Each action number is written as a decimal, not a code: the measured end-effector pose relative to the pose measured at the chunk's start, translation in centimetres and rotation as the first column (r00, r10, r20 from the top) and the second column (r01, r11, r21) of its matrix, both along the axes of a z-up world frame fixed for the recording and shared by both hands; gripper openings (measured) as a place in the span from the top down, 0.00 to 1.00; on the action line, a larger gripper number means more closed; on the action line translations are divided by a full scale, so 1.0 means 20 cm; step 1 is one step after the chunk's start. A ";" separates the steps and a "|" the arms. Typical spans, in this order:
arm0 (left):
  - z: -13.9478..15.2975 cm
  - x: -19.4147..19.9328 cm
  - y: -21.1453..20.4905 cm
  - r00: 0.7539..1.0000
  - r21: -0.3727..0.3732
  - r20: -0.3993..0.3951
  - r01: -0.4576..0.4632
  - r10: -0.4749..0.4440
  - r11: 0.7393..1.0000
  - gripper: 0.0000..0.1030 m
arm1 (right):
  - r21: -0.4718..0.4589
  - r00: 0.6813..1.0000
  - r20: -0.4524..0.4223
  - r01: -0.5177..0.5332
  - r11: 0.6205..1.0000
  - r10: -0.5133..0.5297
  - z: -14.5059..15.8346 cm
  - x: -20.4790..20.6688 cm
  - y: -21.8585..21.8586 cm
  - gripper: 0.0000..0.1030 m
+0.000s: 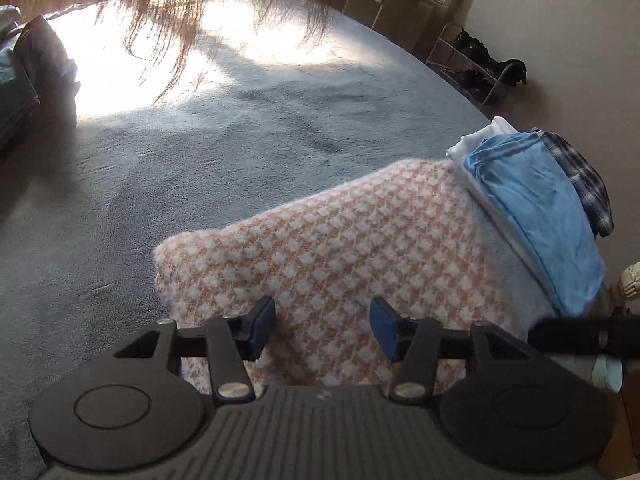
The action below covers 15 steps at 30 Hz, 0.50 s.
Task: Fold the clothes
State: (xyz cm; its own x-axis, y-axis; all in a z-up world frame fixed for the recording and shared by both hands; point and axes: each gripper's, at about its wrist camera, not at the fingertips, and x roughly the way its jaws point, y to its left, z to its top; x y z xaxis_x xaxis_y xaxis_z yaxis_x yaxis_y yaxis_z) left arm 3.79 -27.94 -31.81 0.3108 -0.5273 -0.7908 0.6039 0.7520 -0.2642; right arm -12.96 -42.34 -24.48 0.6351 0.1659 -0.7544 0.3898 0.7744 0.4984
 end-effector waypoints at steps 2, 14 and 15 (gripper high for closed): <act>0.05 -0.07 0.00 0.998 -0.009 0.027 0.054 -0.054 0.999 0.47 | -0.092 0.998 0.052 0.044 0.995 -0.040 0.07 0.07 -0.12 0.70; -0.10 -0.33 -0.10 0.953 0.162 0.037 0.291 -0.301 0.943 0.41 | -0.349 0.991 -0.095 -0.124 0.929 0.097 -0.43 0.43 -0.32 0.74; -0.10 -0.33 -0.10 0.949 0.170 0.041 0.302 -0.313 0.938 0.41 | -0.330 0.994 -0.074 -0.102 0.938 0.082 -0.44 0.39 -0.32 0.74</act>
